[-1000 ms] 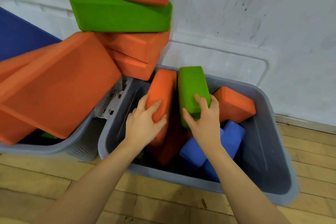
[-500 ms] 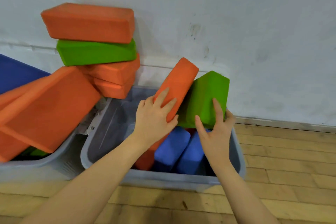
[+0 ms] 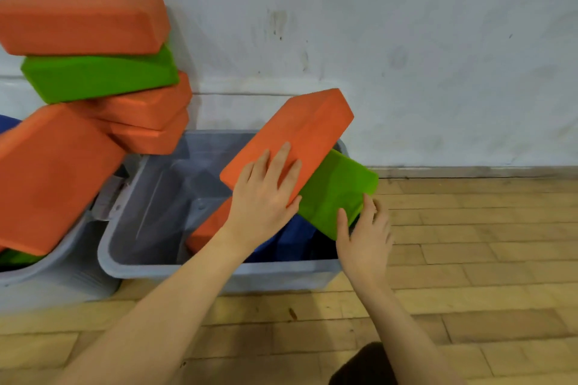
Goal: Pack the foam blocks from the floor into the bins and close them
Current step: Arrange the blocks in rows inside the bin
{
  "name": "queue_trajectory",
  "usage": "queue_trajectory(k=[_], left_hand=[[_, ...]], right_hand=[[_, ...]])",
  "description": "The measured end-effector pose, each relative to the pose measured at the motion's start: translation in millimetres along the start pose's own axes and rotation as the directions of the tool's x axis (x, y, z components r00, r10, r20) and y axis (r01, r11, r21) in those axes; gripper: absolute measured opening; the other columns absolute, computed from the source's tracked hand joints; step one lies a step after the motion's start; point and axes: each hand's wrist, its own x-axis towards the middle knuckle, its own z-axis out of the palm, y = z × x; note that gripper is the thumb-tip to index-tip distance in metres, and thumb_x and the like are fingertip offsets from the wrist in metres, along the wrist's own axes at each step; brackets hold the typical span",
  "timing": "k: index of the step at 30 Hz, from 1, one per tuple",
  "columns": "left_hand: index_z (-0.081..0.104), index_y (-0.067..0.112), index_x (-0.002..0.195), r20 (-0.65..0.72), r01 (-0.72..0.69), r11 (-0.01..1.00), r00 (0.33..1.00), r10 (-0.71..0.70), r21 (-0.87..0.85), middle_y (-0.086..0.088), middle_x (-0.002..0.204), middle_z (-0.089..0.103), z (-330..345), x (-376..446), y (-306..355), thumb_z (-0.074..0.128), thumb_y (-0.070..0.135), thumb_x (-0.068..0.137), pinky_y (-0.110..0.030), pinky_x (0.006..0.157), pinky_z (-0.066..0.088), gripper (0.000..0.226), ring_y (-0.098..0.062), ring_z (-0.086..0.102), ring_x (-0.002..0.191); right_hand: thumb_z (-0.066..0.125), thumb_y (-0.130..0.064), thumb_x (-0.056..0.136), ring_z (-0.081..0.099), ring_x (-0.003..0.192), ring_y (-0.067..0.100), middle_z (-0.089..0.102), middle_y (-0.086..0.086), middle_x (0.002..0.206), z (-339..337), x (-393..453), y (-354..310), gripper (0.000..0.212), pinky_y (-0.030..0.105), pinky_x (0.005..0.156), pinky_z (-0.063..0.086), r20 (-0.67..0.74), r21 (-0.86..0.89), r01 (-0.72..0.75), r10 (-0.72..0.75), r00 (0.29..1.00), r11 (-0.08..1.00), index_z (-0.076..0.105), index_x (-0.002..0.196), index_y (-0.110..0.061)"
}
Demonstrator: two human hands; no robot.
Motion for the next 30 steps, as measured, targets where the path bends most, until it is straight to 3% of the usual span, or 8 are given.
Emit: queue_trajectory(k=[3,6,10,15,19,21,26,30], left_hand=[[0.064,0.008,0.113,-0.018,-0.098,0.995,0.995,0.099,0.021,-0.020,0.130,0.055,-6,3,11,0.071,0.030,0.071,-0.044,0.076,0.050,0.048,-0.042,0.060,0.103],[0.060,0.009,0.117,-0.027,-0.193,0.981,0.981,0.194,0.011,-0.018,0.130,0.056,-9,9,13,0.071,0.032,0.074,-0.044,0.076,0.051,0.050,-0.040,0.060,0.104],[0.046,0.009,0.128,-0.025,-0.280,0.960,0.960,0.280,0.012,-0.015,0.133,0.054,-7,20,11,0.077,0.047,0.068,-0.042,0.080,0.051,0.077,-0.035,0.061,0.105],[0.040,0.015,0.133,0.071,0.083,0.995,0.994,-0.079,-0.047,-0.024,0.136,0.046,10,11,14,0.077,0.059,0.059,-0.049,0.082,0.048,0.094,-0.039,0.059,0.105],[0.032,0.038,0.141,0.258,0.460,0.858,0.878,-0.403,-0.227,-0.016,0.153,0.019,18,-1,26,0.062,0.067,0.067,-0.055,0.088,0.045,0.085,-0.044,0.042,0.124],[0.026,0.041,0.144,0.378,0.567,0.762,0.811,-0.447,-0.315,-0.007,0.157,0.008,23,-9,28,0.062,0.063,0.072,-0.050,0.089,0.046,0.084,-0.039,0.040,0.125],[0.049,0.026,0.136,0.232,0.441,0.792,0.897,-0.376,-0.422,-0.014,0.149,0.032,25,-24,24,0.059,0.059,0.074,-0.050,0.086,0.047,0.071,-0.045,0.051,0.112],[0.049,0.026,0.133,0.141,0.342,0.818,0.939,-0.313,-0.463,-0.011,0.145,0.039,18,-29,23,0.052,0.058,0.077,-0.052,0.086,0.047,0.064,-0.043,0.052,0.111]], right_hand=[[0.026,-0.054,0.093,0.034,0.132,0.028,0.028,0.011,0.150,-19,11,-7,0.065,0.046,0.105,0.028,-0.032,0.138,0.056,-0.052,0.998,0.989,0.026,0.147,-0.018],[0.029,-0.052,0.094,0.019,0.139,0.021,0.011,0.006,0.157,-40,34,-18,0.061,0.040,0.109,0.018,-0.069,0.262,0.154,-0.141,0.988,0.953,0.013,0.149,-0.031],[0.030,-0.055,0.094,0.017,0.142,0.025,0.003,0.008,0.158,-49,60,-21,0.057,0.048,0.112,0.016,-0.049,0.170,0.238,-0.233,0.971,0.956,0.011,0.147,-0.043],[0.036,-0.053,0.093,0.014,0.142,0.036,0.007,0.007,0.158,-38,63,-7,0.056,0.056,0.110,0.018,-0.037,-0.031,0.261,-0.262,0.964,0.965,0.018,0.145,-0.042],[0.042,-0.055,0.090,0.019,0.141,0.039,0.019,0.011,0.156,-33,51,-3,0.056,0.059,0.109,0.021,-0.110,-0.076,0.276,-0.283,0.953,0.958,0.032,0.137,-0.026],[0.043,-0.061,0.087,0.018,0.141,0.039,0.019,0.014,0.155,-33,48,-2,0.065,0.058,0.109,0.020,-0.126,-0.117,0.293,-0.307,0.943,0.949,0.027,0.141,-0.027],[0.040,-0.077,0.078,0.020,0.138,0.043,0.016,0.014,0.156,-38,54,2,0.076,0.059,0.107,0.024,0.048,-0.231,0.355,-0.354,0.934,0.906,0.029,0.143,-0.039],[0.045,-0.075,0.076,0.039,0.123,0.042,0.036,0.013,0.146,-51,39,6,0.071,0.057,0.097,0.034,-0.021,-0.226,0.292,-0.305,0.952,0.929,0.047,0.134,-0.035]])
